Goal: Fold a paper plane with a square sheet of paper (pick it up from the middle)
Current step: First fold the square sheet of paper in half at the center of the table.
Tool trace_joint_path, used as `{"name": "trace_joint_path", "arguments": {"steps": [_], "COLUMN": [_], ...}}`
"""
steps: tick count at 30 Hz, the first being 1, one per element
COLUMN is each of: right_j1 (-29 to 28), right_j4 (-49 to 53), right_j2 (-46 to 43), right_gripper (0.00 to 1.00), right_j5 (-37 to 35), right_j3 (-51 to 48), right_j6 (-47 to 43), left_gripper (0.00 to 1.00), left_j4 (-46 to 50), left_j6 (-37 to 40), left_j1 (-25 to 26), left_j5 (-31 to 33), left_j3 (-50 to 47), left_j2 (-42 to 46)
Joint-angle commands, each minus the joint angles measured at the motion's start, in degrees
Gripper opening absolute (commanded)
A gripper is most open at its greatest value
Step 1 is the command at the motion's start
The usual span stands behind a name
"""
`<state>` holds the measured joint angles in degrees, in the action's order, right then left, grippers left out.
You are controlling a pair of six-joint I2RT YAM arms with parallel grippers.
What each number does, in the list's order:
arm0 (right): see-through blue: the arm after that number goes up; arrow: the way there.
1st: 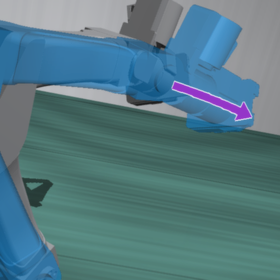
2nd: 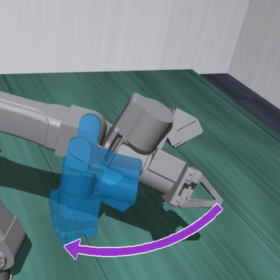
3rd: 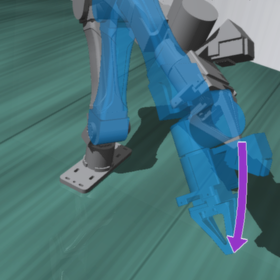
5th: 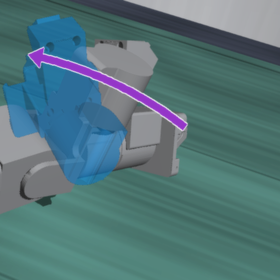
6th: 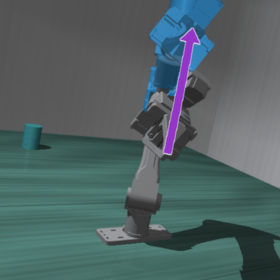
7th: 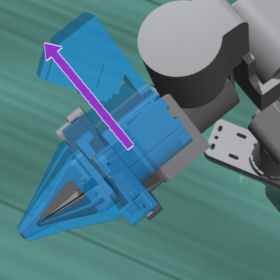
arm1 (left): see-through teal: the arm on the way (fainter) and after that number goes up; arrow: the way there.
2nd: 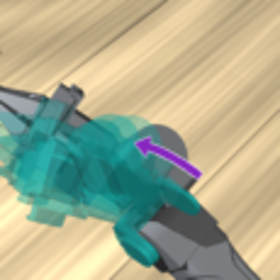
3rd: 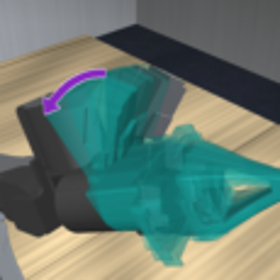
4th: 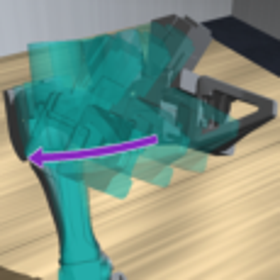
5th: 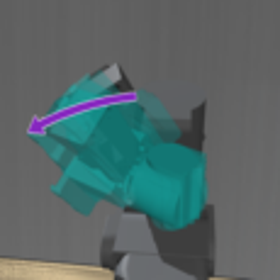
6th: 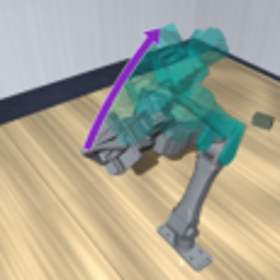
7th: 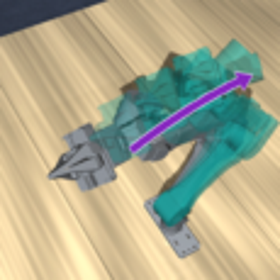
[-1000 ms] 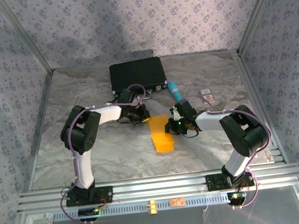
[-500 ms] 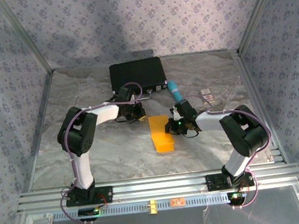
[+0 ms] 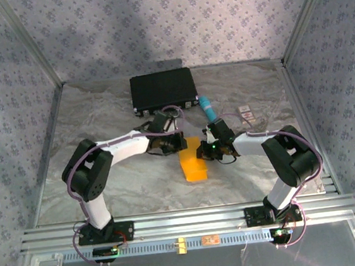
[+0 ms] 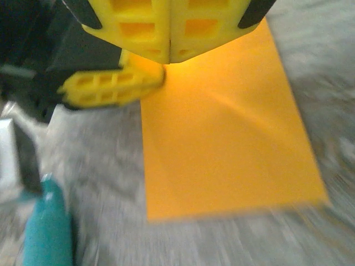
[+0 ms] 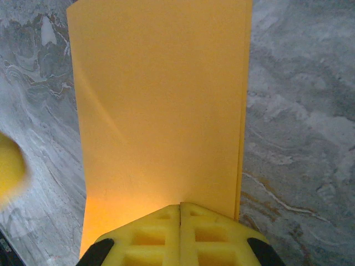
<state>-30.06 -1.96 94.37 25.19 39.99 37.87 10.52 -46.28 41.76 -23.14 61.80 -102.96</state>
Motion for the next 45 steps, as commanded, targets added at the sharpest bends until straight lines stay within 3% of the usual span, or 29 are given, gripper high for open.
{"name": "trace_joint_path", "arguments": {"steps": [1,11,21,34,45], "right_j1": [0.0,0.0,-0.1,-0.1,-0.1], "right_j4": [5.6,5.4,5.4,6.3,6.4], "right_j2": [0.4,0.9,0.9,0.4,0.0], "right_gripper": [0.0,0.0,0.0,0.0,0.0], "right_j5": [-3.2,-3.3,-3.4,-3.6,-3.9], "right_j3": [-2.0,-2.0,-2.1,-1.8,-2.1], "right_j6": [-0.6,-0.5,-0.3,-0.5,-0.6], "left_gripper": [0.0,0.0,0.0,0.0,0.0], "left_j4": [0.3,-7.4,2.3,-0.8,-5.0], "left_j6": [-1.4,-4.8,1.4,-2.7,-5.1], "left_j1": [1.2,1.5,1.3,1.9,3.4], "left_j5": [-1.1,-4.7,2.0,-3.0,-5.6], "left_j3": [-2.4,-8.7,-11.3,-8.0,-9.8], "left_j2": [1.3,0.4,1.3,6.0,1.0]}}
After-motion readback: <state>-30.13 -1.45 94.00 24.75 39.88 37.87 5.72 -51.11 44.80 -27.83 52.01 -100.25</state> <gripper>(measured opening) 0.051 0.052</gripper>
